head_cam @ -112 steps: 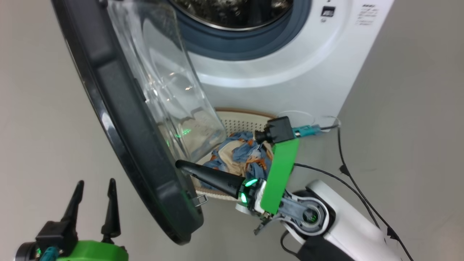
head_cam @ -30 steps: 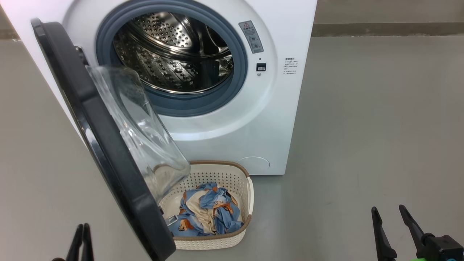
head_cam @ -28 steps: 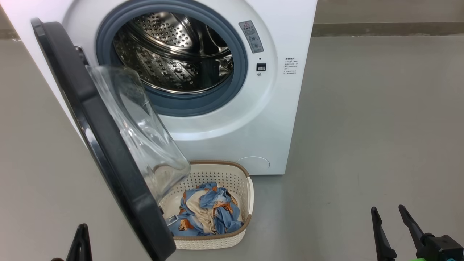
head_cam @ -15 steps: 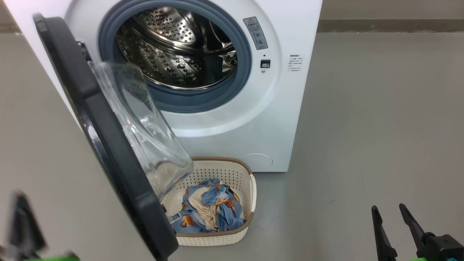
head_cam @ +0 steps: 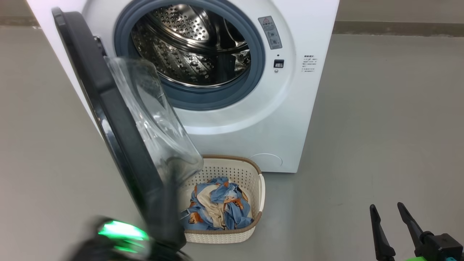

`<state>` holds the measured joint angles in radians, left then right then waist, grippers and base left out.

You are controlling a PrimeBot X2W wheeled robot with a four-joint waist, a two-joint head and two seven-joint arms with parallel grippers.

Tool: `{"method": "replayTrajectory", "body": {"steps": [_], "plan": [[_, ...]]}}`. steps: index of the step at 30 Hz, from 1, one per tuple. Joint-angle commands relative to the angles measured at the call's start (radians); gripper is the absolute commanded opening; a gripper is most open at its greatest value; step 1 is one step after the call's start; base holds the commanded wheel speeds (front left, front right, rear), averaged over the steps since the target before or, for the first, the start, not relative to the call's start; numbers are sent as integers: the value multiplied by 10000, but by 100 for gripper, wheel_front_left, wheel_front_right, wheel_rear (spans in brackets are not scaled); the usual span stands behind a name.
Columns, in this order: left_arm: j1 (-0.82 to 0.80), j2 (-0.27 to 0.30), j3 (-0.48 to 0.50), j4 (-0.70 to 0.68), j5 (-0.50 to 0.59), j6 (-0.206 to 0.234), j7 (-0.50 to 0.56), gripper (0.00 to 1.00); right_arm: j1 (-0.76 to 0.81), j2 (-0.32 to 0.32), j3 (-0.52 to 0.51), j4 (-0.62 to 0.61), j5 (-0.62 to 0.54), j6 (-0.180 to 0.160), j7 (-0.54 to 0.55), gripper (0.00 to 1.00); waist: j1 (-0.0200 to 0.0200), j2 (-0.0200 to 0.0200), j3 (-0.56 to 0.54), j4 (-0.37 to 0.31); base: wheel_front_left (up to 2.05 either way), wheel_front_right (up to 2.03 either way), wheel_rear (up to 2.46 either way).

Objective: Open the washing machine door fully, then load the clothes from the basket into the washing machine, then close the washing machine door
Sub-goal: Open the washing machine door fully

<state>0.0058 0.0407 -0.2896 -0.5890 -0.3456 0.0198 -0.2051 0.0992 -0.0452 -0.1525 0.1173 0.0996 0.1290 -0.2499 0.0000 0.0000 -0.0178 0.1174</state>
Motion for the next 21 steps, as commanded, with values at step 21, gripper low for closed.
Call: {"method": "replayTrajectory", "body": {"steps": [21], "plan": [[-354,95,-1306,5463,-2204,1900,-213,0,-411,-53,163,-266,131,17,-118,100,0,0,365,273,0,0,0]]}}
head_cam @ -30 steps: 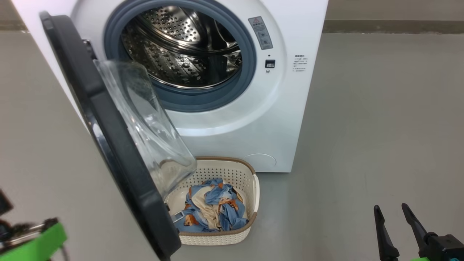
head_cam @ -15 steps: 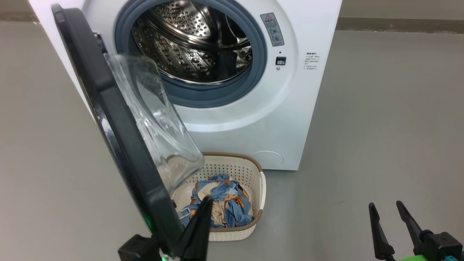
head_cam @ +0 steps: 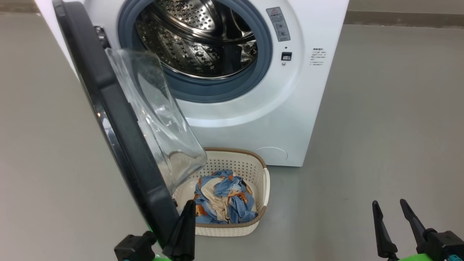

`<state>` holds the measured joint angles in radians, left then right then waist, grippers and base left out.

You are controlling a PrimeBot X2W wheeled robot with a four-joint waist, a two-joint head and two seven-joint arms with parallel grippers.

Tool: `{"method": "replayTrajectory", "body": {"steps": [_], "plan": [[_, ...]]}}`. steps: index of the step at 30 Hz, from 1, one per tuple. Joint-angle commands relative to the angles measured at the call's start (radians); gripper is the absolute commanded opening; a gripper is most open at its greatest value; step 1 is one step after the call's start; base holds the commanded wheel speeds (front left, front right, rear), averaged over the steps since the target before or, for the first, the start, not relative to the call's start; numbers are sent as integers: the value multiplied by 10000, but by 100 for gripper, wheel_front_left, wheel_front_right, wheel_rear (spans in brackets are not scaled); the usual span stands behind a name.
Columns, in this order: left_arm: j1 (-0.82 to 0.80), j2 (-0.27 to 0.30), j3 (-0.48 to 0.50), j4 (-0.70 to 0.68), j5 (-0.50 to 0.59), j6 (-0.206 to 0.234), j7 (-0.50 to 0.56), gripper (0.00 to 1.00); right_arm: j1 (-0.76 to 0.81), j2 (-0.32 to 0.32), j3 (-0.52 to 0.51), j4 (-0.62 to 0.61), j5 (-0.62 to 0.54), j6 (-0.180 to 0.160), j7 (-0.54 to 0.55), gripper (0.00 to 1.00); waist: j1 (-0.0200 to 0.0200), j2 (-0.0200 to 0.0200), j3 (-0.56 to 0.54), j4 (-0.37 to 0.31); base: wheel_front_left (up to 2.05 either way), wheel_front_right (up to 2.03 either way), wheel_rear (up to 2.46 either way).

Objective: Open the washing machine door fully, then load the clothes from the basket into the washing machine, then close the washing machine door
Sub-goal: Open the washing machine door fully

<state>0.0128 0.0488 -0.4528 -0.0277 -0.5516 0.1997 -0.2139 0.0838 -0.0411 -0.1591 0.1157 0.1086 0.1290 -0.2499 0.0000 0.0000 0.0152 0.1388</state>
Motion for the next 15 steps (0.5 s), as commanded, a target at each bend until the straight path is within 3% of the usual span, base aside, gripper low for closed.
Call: {"method": "replayTrajectory", "body": {"steps": [1,7,15], "plan": [[-447,14,329,-105,-174,161,-147,0,-250,-93,225,-243,53,17,-118,100,0,0,65,115,0,0,0],[-535,14,410,-179,-326,508,-285,0,-323,-92,232,-174,67,17,-118,100,0,0,266,649,0,0,0],[-584,51,499,-368,-264,597,-352,0,-487,-92,305,-162,-51,17,-118,100,0,0,523,1382,0,0,0]]}}
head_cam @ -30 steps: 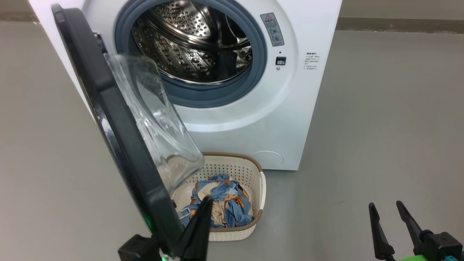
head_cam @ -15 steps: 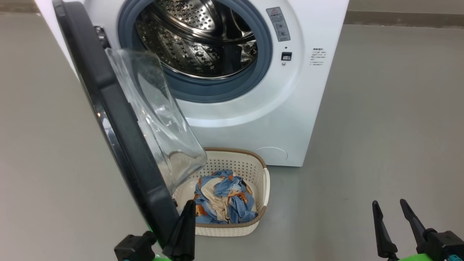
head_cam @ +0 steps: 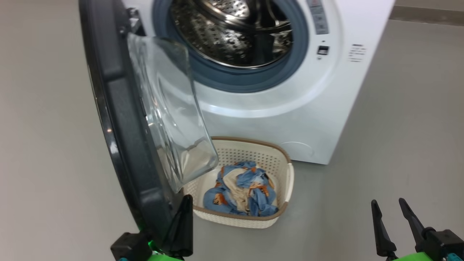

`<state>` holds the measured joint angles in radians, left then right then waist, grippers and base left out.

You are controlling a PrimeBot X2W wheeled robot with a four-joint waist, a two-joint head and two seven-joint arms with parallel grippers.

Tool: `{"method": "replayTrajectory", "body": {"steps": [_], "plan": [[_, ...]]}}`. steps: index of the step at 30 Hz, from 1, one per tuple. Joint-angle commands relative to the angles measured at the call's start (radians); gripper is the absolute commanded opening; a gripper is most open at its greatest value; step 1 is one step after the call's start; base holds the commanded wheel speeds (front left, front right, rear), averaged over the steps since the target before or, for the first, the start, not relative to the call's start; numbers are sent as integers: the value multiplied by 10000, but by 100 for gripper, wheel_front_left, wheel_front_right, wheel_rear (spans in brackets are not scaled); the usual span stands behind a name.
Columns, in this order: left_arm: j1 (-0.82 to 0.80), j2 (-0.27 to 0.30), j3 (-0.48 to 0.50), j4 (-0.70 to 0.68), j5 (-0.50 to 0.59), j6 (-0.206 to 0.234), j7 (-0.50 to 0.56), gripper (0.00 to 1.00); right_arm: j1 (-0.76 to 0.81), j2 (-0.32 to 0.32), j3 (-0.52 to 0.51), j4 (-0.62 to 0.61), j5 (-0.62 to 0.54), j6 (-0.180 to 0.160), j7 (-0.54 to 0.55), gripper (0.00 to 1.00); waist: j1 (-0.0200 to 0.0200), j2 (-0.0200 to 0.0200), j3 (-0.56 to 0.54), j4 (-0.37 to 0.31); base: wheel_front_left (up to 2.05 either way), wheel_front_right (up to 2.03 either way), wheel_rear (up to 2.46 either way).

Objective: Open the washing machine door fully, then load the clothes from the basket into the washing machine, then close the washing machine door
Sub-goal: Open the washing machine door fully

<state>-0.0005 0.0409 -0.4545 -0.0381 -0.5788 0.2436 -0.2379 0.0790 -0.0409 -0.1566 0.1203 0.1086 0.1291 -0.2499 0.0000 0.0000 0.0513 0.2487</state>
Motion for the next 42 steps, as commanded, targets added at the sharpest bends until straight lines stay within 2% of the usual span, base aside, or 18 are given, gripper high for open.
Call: {"method": "replayTrajectory", "body": {"steps": [1,8,15,23,34,42], "plan": [[-439,152,560,-283,5,162,-119,0,-463,-94,305,-196,-56,16,-118,100,0,0,186,387,0,0,0],[-268,356,1161,-239,-55,315,-172,0,-616,-93,445,-140,-133,16,-118,100,0,0,408,1030,0,0,0],[-321,410,2478,63,-187,384,-229,0,-761,-117,726,-61,-224,16,-118,100,0,0,633,1277,0,0,0],[-1091,307,4418,923,565,147,-236,0,-861,-301,1086,86,-280,16,-118,100,0,0,824,1126,0,0,0],[-2609,176,7579,2674,1892,-344,-238,0,-765,-378,1127,179,-182,16,-118,100,0,0,783,756,0,0,0],[-3649,172,9120,3984,2983,-673,-238,0,-753,-373,1147,282,-129,16,-118,100,0,0,654,583,0,0,0]]}}
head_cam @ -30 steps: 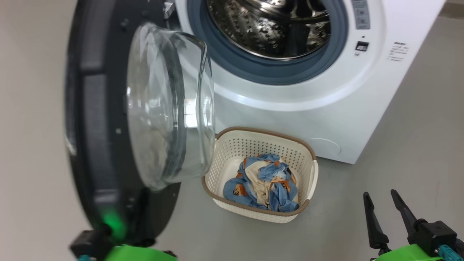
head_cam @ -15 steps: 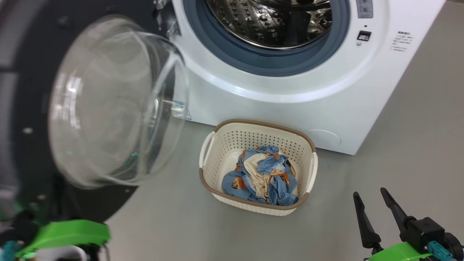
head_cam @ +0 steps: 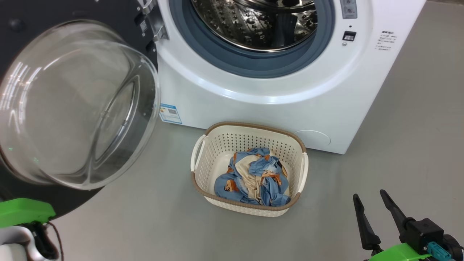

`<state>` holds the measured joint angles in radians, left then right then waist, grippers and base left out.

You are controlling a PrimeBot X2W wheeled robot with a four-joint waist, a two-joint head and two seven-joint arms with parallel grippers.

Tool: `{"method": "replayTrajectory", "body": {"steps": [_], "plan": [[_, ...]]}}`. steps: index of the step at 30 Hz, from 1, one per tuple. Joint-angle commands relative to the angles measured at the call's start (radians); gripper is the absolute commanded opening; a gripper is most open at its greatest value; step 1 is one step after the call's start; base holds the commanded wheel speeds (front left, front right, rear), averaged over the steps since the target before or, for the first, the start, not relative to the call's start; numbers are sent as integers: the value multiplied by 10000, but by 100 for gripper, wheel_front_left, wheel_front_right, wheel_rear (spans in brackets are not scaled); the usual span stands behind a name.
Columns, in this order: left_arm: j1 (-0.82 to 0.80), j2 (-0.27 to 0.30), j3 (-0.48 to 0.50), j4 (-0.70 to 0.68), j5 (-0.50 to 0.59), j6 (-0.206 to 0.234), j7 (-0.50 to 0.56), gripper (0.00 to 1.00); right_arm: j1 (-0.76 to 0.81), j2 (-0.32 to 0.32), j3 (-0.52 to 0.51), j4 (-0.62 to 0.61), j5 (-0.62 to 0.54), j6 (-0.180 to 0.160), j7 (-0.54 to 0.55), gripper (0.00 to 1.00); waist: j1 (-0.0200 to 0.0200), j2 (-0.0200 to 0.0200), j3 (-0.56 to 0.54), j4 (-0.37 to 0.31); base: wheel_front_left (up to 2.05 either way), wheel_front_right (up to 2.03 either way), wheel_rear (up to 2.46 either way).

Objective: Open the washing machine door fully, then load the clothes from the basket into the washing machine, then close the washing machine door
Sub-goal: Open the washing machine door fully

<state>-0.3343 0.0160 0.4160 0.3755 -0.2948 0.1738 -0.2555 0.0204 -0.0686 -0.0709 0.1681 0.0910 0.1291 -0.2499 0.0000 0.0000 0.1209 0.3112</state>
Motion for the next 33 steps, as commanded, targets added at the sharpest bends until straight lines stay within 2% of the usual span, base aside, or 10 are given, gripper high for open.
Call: {"method": "replayTrajectory", "body": {"steps": [1,11,15,19,21,23,24,25,26,33], "plan": [[-382,426,558,-28,261,-45,-62,0,-164,-93,300,-185,56,16,-118,100,0,0,-58,-66,0,0,0],[-335,353,1213,-196,440,-656,-62,0,-40,-27,236,-117,163,16,-118,100,0,0,-299,-143,0,0,0],[70,346,749,-767,-470,-740,-62,0,-29,15,275,-91,237,16,-118,100,0,0,-470,-200,0,0,0],[713,345,-13,-1963,-1252,-503,-62,0,-29,54,313,-101,290,16,-118,100,0,0,-641,-297,0,0,0],[1059,344,-435,-2710,-1498,-368,-62,31,-17,72,357,-114,304,16,-118,100,0,0,-724,-381,0,0,0],[1417,344,-835,-3444,-1697,-177,-62,56,-8,88,375,-158,316,16,-118,100,0,0,-773,-494,0,0,0],[1591,344,-1018,-3802,-1720,-88,-62,78,-11,95,372,-191,312,16,-118,100,0,0,-794,-565,0,0,0],[1752,344,-1189,-4146,-1718,-10,-62,93,-8,104,365,-220,310,16,-118,100,0,0,-813,-643,0,0,0],[1900,344,-1358,-4463,-1705,50,-62,100,-2,112,371,-241,311,16,-118,100,0,0,-836,-729,0,0,0],[2904,343,-2424,-5522,-1206,11,-62,100,96,157,471,-305,342,16,-118,100,0,0,-1081,-1513,0,0,0]]}}
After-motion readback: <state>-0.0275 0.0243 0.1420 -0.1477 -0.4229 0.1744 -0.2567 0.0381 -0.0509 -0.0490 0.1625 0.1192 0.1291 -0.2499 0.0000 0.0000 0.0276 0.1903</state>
